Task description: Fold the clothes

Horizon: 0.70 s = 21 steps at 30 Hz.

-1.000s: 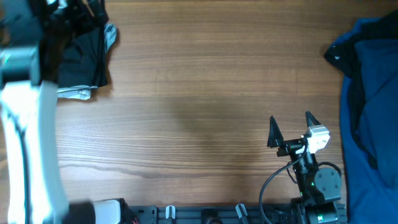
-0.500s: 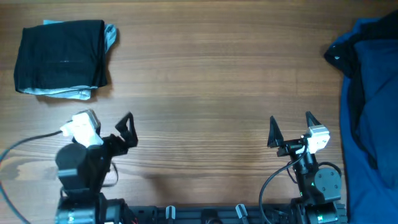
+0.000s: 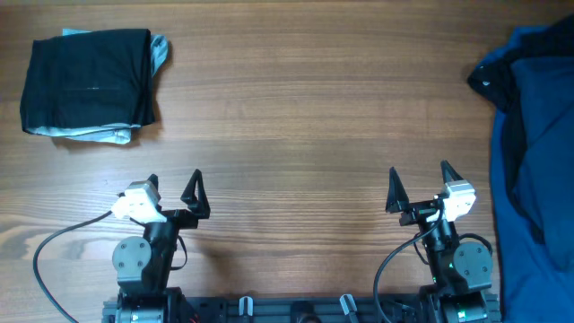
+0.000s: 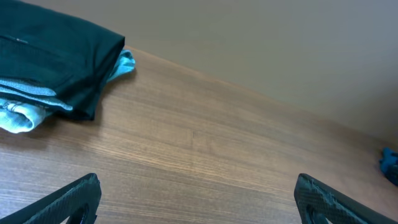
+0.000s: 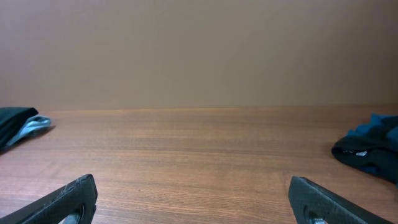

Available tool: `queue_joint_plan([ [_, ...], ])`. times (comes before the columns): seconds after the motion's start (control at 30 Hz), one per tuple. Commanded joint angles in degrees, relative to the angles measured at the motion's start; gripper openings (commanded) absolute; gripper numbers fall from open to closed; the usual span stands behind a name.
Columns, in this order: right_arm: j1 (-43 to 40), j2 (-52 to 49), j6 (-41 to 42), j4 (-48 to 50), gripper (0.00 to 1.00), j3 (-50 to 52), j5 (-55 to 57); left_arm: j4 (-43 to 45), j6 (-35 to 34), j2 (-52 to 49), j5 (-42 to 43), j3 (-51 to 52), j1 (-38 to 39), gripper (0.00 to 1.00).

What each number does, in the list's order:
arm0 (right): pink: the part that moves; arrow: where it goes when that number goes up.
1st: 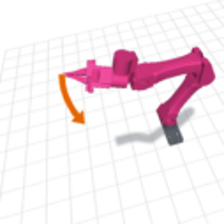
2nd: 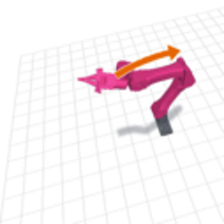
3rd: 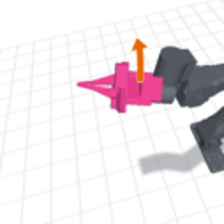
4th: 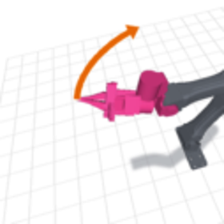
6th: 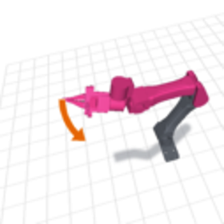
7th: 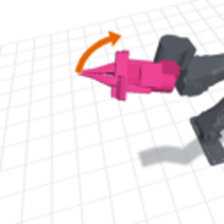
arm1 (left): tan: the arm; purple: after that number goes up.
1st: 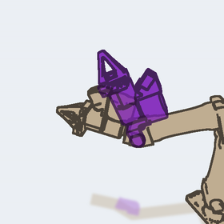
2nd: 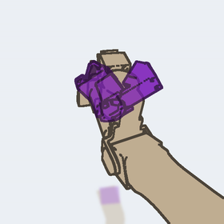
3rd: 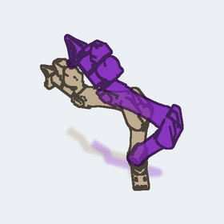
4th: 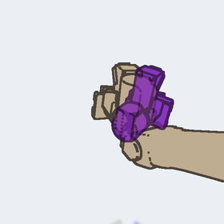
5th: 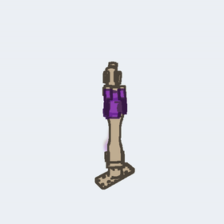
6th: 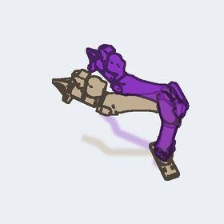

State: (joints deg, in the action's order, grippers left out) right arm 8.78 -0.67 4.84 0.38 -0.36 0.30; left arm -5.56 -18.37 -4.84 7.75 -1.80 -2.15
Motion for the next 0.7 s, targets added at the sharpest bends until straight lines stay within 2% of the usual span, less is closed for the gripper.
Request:
queue_joint_plan([
  [0.0,-0.28,0.39,-0.35,0.15,1.00,0.07,1.03,0.20,0.13,2.36,-4.44,0.79,0.72,1.00],
  [0.07,-0.28,0.39,-0.35,0.17,1.00,0.07,1.01,0.02,0.57,3.15,-6.82,0.79,0.72,1.00],
  [0.23,-0.28,0.39,-0.35,0.17,0.99,0.07,1.03,0.09,10.38,4.72,-8.70,0.79,0.76,1.00],
  [0.67,-0.28,0.39,-0.33,0.17,1.00,0.07,1.03,0.09,10.67,4.68,-8.26,0.79,0.76,1.00],
])
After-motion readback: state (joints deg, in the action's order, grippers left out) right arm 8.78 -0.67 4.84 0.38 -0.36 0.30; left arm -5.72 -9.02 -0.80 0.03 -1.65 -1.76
